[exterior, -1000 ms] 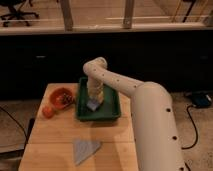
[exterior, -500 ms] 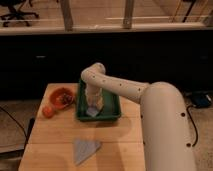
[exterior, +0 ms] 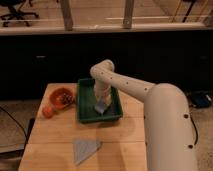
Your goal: Wipe tray with sponge
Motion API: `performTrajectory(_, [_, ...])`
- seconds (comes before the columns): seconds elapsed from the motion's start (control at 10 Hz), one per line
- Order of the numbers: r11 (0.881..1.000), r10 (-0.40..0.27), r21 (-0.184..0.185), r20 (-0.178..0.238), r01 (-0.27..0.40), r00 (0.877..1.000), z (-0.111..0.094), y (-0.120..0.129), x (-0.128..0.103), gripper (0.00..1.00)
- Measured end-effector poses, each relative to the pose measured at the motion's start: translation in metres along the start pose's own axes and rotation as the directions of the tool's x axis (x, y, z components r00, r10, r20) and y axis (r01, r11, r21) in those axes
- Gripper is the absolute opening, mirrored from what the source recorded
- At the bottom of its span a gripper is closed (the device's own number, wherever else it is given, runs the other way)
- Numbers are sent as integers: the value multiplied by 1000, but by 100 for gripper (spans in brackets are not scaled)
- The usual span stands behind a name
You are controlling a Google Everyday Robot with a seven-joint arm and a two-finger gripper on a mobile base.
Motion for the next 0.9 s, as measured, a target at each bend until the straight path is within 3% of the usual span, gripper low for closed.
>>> performTrajectory(0.2, [1000,-24,6,6,24,1000,1,-25,1,0])
performTrajectory(0.4, [996,-93,11,33,92,995,5,-41,-22,0])
performTrajectory(0.7, [983,-184,30,73,182,980,7,-31,-68,0])
performTrajectory(0.9, [980,-200,30,80,198,977,6,-16,-78,0])
